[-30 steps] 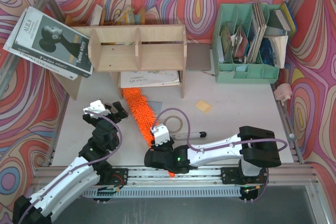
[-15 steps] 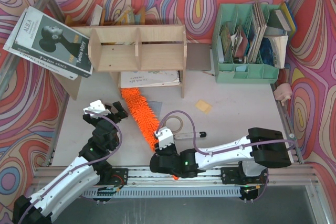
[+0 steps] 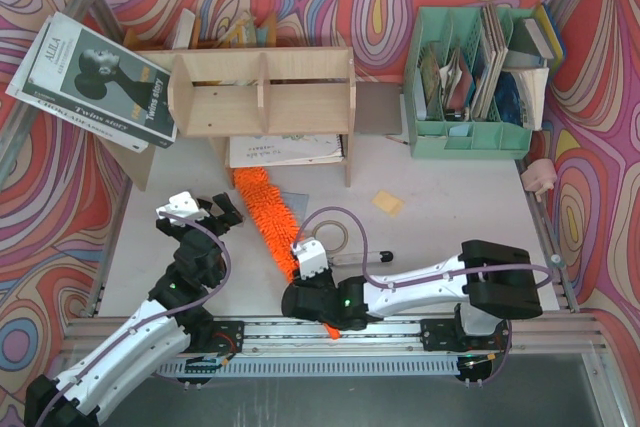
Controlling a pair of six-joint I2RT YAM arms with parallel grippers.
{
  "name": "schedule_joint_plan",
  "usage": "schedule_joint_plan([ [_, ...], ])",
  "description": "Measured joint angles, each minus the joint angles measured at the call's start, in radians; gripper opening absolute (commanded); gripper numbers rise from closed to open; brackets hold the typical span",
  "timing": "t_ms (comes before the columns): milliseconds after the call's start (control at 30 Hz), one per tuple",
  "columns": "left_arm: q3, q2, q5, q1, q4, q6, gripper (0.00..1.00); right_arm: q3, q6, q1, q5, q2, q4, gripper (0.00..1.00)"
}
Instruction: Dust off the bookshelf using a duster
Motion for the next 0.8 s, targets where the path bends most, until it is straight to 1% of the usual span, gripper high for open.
schedule_joint_plan([
  [100, 0.0, 0.0, 0.0, 0.0, 0.0, 0.0, 0.98, -0.002, -0.003, 0.018, 0.035, -0.009, 0.003, 0.0],
  [267, 0.0, 0.0, 0.0, 0.0, 0.0, 0.0, 0.98, -0.024, -0.016, 0.072, 0.119, -0.077, 0.011, 0.0],
  [400, 0.0, 0.002, 0.0, 0.0, 0.0, 0.0, 0.98, -0.024, -0.015, 0.087, 0.174, -0.103, 0.027, 0.0],
  [500, 0.0, 0.004, 0.0, 0.0, 0.0, 0.0, 0.98, -0.019, -0.009, 0.087, 0.179, -0.086, 0.018, 0.0],
  [600, 0.0, 0.004, 0.0, 0.0, 0.0, 0.0, 0.98, 0.012, 0.004, 0.074, 0.158, -0.032, -0.008, 0.0],
  [700, 0.0, 0.005, 0.0, 0.0, 0.0, 0.0, 0.98, 0.031, 0.011, 0.038, 0.113, 0.011, -0.018, 0.0],
  [800, 0.0, 0.005, 0.0, 0.0, 0.0, 0.0, 0.98, 0.031, 0.011, 0.009, 0.092, 0.013, -0.028, 0.0],
])
